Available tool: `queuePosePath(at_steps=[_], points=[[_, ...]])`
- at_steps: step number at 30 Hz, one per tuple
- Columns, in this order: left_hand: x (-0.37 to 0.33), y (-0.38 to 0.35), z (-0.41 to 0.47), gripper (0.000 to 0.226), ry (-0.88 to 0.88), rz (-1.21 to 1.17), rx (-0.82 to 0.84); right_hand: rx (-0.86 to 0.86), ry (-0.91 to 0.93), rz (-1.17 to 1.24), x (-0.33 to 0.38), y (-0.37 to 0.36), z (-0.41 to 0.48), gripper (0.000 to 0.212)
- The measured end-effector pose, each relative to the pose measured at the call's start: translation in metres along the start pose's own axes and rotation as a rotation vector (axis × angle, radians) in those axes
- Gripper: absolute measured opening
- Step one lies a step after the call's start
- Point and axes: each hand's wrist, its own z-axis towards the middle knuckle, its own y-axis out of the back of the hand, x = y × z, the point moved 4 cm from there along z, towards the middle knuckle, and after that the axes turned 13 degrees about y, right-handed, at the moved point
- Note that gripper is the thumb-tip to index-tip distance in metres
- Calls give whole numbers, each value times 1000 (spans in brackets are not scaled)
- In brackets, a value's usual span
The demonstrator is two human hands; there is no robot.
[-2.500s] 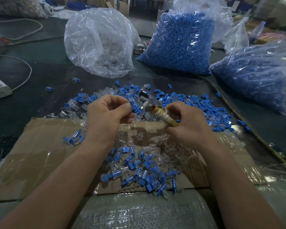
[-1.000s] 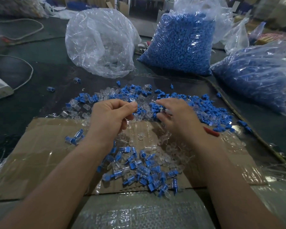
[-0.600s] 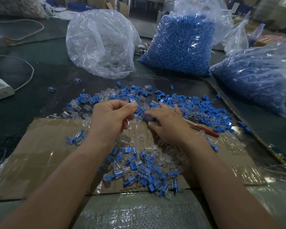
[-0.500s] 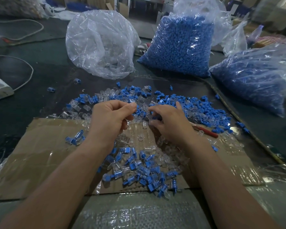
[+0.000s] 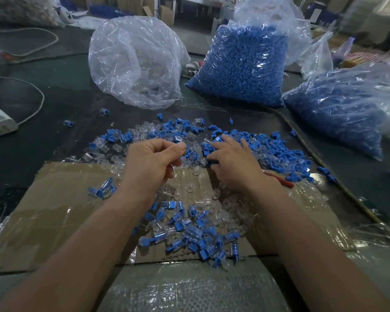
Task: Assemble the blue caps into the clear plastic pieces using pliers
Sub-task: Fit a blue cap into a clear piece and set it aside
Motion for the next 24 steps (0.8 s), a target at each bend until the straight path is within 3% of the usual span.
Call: queuePosePath(at_steps=[12,18,24], points=[[1,0,1,21,1,-8,11,22,78,-248,9,16,14,29],[2,0,2,22,-1,-7,16,42,34,-227,-1,13,14,19],[2,0,1,21,-3,-5,12,41,11,-190,0,14,11,24]])
